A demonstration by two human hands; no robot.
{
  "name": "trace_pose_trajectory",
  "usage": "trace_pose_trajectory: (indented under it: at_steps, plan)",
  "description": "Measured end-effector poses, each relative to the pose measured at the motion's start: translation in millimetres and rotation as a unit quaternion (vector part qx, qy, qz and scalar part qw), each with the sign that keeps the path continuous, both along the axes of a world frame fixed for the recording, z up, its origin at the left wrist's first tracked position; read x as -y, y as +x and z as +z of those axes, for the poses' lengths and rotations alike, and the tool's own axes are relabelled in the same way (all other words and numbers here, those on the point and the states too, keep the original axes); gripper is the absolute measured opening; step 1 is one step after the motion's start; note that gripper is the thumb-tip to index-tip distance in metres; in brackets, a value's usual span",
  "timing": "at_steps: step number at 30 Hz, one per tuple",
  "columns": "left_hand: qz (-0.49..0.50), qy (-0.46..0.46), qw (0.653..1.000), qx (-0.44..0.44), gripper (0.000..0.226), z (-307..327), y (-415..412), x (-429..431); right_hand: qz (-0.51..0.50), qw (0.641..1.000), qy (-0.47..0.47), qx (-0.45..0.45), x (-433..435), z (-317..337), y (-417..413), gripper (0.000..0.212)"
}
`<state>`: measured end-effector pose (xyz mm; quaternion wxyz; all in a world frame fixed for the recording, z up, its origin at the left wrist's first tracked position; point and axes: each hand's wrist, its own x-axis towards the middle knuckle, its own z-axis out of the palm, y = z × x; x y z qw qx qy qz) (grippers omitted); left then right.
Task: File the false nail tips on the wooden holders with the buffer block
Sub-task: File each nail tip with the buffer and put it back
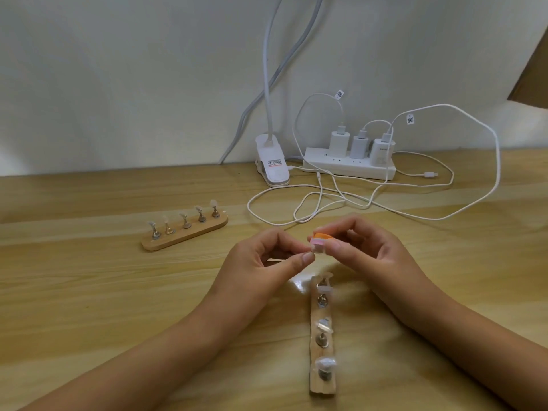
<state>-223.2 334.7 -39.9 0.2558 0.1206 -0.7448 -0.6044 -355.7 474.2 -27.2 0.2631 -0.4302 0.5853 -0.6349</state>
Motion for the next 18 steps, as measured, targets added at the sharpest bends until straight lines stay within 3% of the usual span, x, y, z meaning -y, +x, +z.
trace_pose_trajectory:
  at_steps: [2, 18]
  plan:
    - [0.004, -0.001, 1.0, 0.001, 0.011, -0.3, 0.0, 1.0, 0.008, 0.999, -0.036, -0.003, -1.4, 0.4, 2.4, 0.019]
    - [0.011, 0.002, 1.0, 0.004, 0.018, -0.5, -0.3, 0.6, 0.007, 0.999, -0.034, -0.016, 0.4, 0.1, 4.5, 0.016]
